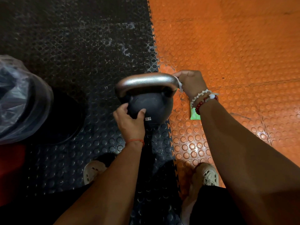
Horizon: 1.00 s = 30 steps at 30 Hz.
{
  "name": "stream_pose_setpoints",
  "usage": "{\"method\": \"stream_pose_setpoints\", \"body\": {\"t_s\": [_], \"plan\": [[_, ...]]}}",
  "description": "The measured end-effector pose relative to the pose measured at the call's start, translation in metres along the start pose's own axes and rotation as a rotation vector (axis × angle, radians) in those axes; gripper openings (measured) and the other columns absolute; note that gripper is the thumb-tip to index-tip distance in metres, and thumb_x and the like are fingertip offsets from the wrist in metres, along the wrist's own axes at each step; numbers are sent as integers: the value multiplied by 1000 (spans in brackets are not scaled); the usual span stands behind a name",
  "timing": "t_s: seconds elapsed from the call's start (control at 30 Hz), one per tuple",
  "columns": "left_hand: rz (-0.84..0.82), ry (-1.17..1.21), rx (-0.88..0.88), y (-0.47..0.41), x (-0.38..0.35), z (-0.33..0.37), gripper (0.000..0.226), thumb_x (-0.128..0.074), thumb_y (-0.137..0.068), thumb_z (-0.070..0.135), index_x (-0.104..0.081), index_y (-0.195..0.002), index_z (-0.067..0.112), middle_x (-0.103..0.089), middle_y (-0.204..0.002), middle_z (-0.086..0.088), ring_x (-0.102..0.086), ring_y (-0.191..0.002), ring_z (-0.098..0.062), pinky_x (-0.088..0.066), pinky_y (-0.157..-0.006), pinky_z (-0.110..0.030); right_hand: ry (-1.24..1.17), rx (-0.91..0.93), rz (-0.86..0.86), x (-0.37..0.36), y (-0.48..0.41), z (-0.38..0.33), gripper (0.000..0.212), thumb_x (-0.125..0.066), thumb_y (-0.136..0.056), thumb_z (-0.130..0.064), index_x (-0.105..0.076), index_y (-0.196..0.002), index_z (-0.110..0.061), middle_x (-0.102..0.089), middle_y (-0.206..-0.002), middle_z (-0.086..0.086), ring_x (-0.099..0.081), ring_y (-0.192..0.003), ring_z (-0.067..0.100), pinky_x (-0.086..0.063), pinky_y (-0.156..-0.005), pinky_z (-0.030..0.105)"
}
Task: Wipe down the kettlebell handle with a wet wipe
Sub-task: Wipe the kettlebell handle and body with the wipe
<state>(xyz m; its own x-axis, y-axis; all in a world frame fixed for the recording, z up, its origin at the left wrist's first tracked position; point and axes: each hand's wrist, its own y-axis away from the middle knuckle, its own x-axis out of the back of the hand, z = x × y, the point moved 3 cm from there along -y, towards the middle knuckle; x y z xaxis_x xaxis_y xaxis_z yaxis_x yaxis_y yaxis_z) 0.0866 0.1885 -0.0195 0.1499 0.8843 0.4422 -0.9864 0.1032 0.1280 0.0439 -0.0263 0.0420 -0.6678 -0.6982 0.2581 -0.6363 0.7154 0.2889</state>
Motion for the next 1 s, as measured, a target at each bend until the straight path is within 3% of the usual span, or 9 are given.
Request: {"method": "stream_pose_setpoints", "body": {"t_s": [0.07,0.13,0.3,0.47,0.67,0.77,1.0], "plan": [[78,136,162,-5,1,2,66,-83,-73,18,-49,-129,6,-45,-123,-4,-56,-110,-20,-47,-93,-21,-2,21,-15,1,1,-1,26,-49,-72,-7,-73,-67,-15,-59,-43,-9,-46,-47,10,-37,-48,18],[86,172,236,-16,0,0,74,-83,-74,21,-46,-137,6,-48,-129,-8,-57,-111,-20,-47,-93,-21,-26,56,-37,2,4,-3,29,-45,-78,3,-72,-75,-7,-58,-41,-11,-46,-42,3,-38,-47,16],[-41,166,243,-40,-3,-13,56,-82,-72,24,-64,-124,20,-63,-122,-7,-62,-110,-18,-50,-101,-36,0,-16,-12,1,-1,6,25,-48,-74,-8,-70,-64,-16,-57,-39,-11,-49,-44,5,-41,-54,21],[-91,193,274,-51,-2,-20,62,-79,-56,44,-68,-113,22,-70,-111,-2,-66,-105,-19,-52,-97,-40,-40,61,-32,2,4,-3,32,-42,-79,6,-72,-76,-5,-58,-41,-12,-48,-42,0,-39,-48,17],[-147,220,278,-57,-2,-18,41,-82,-70,23,-69,-109,20,-73,-103,0,-68,-97,-16,-53,-96,-37,-25,-56,27,1,0,8,29,-46,-78,-2,-71,-66,-14,-56,-39,-10,-44,-43,10,-37,-50,22],[-151,239,282,-58,-1,-19,40,-81,-66,27,-69,-104,24,-73,-102,0,-69,-97,-16,-53,-96,-38,-59,9,6,1,4,2,30,-44,-77,2,-73,-76,-6,-59,-42,-11,-49,-45,4,-39,-51,18],[-172,226,282,-58,-1,-20,45,-79,-59,36,-68,-102,27,-73,-102,1,-69,-97,-16,-53,-95,-36,25,-6,-33,-2,-2,-6,30,-44,-79,2,-71,-71,-10,-58,-41,-13,-51,-44,-2,-40,-49,15]]}}
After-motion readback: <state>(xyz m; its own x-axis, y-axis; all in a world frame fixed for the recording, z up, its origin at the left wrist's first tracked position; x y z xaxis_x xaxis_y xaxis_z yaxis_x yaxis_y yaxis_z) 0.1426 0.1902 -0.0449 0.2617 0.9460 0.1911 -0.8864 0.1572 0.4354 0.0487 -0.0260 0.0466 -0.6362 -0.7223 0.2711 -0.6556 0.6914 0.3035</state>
